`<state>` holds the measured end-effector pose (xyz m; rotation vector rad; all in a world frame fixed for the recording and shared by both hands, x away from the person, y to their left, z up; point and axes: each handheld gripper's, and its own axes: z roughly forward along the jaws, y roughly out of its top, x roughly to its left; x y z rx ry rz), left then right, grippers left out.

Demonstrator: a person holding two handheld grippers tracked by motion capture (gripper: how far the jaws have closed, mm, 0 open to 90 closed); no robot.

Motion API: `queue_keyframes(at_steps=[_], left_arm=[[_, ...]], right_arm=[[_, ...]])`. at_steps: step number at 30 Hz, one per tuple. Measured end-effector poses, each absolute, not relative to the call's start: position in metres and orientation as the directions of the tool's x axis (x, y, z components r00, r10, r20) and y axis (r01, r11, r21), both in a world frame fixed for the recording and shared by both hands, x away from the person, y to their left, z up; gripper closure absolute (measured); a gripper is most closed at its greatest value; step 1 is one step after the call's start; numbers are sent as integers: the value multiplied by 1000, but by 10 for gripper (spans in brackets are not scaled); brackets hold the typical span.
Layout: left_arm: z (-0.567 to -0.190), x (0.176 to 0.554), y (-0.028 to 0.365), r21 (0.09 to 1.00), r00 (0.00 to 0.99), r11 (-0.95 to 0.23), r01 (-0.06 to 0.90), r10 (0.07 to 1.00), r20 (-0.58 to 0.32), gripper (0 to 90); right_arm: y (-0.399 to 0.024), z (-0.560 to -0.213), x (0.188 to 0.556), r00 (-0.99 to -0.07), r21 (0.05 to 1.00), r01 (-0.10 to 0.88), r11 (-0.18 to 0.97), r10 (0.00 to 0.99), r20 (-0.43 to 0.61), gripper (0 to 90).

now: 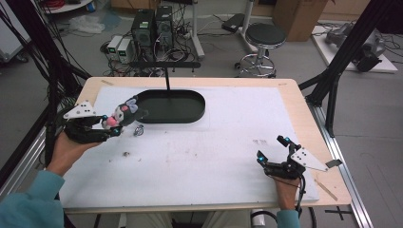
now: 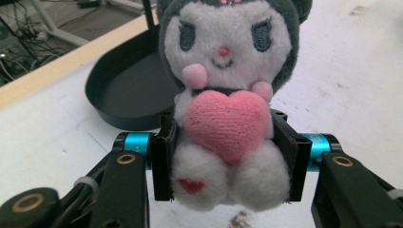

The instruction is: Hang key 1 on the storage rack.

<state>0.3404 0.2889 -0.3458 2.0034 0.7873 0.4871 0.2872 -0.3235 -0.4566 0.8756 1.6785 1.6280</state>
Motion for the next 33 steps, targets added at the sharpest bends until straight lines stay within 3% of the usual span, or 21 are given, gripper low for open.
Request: queue_keyframes(at_steps=[33], left_arm=[[-309,388,280,881,571,-281,381,821,15,516]], right_arm=[[-324,-457,287,-581,999,37,12,814,11,7]])
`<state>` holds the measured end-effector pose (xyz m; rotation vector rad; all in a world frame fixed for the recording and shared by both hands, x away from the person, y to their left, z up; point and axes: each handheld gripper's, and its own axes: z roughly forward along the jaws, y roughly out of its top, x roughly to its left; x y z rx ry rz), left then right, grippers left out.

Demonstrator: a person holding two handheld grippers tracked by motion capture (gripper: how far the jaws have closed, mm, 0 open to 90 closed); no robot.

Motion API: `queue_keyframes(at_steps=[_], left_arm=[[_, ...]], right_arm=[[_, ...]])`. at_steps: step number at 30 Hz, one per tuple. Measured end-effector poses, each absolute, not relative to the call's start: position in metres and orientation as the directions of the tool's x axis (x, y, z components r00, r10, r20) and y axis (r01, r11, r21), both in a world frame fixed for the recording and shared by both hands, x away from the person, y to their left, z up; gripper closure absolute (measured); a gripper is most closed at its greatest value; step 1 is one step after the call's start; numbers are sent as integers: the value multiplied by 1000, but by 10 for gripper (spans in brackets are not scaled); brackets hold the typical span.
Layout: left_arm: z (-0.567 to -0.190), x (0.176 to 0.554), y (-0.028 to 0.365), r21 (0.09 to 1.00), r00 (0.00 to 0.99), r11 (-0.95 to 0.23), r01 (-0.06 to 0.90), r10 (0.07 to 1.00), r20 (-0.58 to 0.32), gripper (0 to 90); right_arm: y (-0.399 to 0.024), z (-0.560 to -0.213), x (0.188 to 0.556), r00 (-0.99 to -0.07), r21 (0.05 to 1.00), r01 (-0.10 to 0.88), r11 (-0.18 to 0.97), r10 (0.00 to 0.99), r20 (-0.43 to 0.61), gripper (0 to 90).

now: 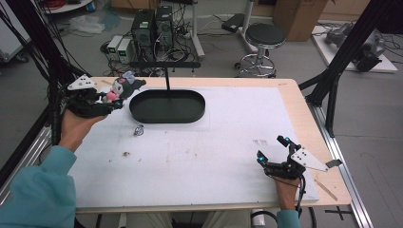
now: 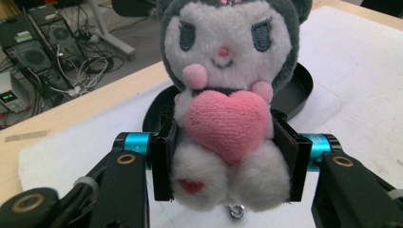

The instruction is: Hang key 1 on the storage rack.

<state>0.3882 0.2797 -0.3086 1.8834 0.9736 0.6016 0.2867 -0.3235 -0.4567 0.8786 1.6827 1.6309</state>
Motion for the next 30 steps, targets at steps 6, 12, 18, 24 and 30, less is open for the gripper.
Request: queue_keyframes(at_steps=[6,12,18,24,30], left_arm=[[-305,396,278,873,551,-280,399,834,16,517],[-301,406,278,871,514,-257,419,858,6,516],[-298,413,277,872,493,-251,420,870,12,517],[-293,421,275,867,476,-253,429,879,21,516],[-295,427,272,861,467,-255,440,884,23,517]], right_arm=[[-324,-457,287,-581,999,38,11,814,13,7],[-324,-457,287,-579,999,33,13,815,8,7],[-324,-457,287,-580,999,38,10,814,15,7],[-324,-457,287,-580,999,34,9,815,13,7],[-324,-457,287,-579,999,40,5,815,19,7]])
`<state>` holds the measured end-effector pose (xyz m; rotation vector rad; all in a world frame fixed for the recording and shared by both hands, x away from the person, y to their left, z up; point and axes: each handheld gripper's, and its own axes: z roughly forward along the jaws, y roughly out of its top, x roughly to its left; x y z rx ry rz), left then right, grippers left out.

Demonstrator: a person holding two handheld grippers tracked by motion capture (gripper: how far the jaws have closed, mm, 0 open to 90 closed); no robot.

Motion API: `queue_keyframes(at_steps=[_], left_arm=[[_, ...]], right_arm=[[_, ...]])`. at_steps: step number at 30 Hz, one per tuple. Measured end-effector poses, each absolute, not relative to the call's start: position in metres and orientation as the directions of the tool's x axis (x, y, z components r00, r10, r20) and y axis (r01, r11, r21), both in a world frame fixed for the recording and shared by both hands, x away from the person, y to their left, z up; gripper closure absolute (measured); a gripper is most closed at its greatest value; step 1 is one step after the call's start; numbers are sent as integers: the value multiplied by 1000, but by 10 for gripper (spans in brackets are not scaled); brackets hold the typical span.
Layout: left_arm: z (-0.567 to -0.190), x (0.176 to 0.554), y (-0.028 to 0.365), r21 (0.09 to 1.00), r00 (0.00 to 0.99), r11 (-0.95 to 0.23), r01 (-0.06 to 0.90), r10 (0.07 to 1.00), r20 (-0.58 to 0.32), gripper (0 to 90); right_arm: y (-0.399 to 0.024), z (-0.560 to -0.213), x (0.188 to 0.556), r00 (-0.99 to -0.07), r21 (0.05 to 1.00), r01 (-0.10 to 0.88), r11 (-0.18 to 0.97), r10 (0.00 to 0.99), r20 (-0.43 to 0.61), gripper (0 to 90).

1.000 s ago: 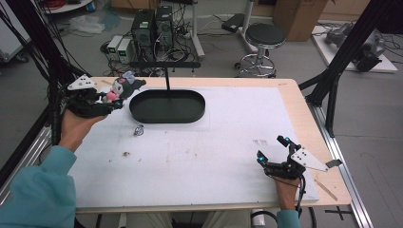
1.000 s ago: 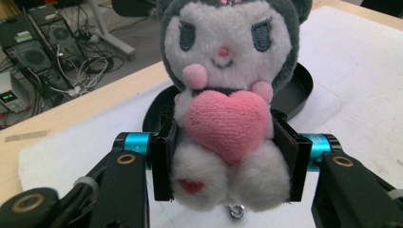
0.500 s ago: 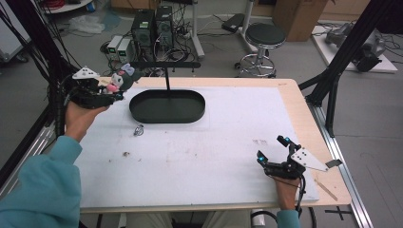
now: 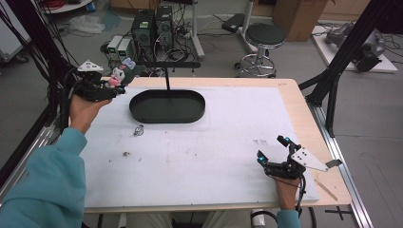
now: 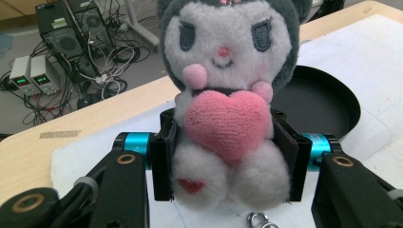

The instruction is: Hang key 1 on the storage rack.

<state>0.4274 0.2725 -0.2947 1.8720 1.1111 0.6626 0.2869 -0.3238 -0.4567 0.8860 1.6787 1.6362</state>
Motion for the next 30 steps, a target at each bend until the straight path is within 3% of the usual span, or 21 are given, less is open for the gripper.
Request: queue_keyframes(at_steps=[30], left_arm=[[-299,449,272,860,400,-203,468,916,-2,516]], right_arm=[[-324,-457,287,-580,999,40,5,815,19,7]])
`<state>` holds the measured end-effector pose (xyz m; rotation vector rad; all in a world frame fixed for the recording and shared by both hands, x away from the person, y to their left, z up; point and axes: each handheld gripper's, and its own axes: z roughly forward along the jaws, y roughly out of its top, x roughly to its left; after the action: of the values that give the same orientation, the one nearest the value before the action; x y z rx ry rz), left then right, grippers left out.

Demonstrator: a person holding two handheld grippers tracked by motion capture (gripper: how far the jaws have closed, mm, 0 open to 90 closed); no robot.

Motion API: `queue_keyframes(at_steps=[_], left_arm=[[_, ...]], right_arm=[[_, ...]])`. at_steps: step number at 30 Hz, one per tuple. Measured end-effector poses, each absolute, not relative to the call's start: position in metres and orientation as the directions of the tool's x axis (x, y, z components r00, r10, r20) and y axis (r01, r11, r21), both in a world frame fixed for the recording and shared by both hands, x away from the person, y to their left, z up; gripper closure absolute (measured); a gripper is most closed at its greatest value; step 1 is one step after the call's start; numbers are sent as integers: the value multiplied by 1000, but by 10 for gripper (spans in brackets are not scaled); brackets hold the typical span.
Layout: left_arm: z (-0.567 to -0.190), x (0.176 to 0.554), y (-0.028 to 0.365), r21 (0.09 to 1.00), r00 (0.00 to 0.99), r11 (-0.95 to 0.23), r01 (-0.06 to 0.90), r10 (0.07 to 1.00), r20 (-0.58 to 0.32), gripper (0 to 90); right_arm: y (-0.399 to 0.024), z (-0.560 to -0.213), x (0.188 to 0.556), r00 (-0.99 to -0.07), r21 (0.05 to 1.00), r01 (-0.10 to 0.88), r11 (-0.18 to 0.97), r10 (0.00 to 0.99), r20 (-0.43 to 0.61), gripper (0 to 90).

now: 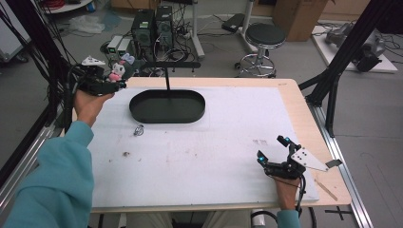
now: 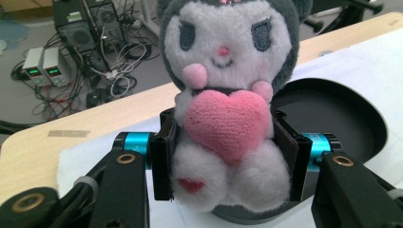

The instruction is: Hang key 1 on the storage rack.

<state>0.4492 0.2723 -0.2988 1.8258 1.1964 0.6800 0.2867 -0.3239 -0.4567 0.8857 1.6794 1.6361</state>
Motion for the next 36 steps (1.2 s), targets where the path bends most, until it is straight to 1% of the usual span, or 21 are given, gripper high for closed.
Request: queue_keyframes(at_steps=[4,8,11,18,19,22,24,29,36], left_arm=[[-302,449,272,858,401,-204,472,916,-3,516],[-313,446,277,856,398,-174,488,917,-41,516],[-316,444,278,848,402,-192,494,915,-26,516],[-322,437,281,845,413,-186,501,910,-45,516],[-323,436,282,843,416,-198,499,909,-33,516],[-326,435,282,841,421,-196,504,906,-41,516],[-329,434,282,835,422,-211,509,906,-28,516],[-338,435,281,820,423,-215,530,905,-37,516],[-344,440,278,812,424,-227,537,905,-27,516]], right_arm=[[-324,-457,287,-580,999,36,7,815,15,7],[-324,-457,287,-580,999,37,6,814,17,7],[-324,-457,287,-580,999,37,6,814,17,7],[-324,-457,287,-581,999,33,9,814,12,8],[-324,-457,287,-581,999,33,8,814,13,7],[-324,-457,287,-580,999,33,7,815,13,7],[-324,-457,287,-581,999,32,9,814,11,8],[-324,-457,287,-581,1000,30,10,814,9,7],[-324,-457,287,-580,999,32,9,814,11,7]])
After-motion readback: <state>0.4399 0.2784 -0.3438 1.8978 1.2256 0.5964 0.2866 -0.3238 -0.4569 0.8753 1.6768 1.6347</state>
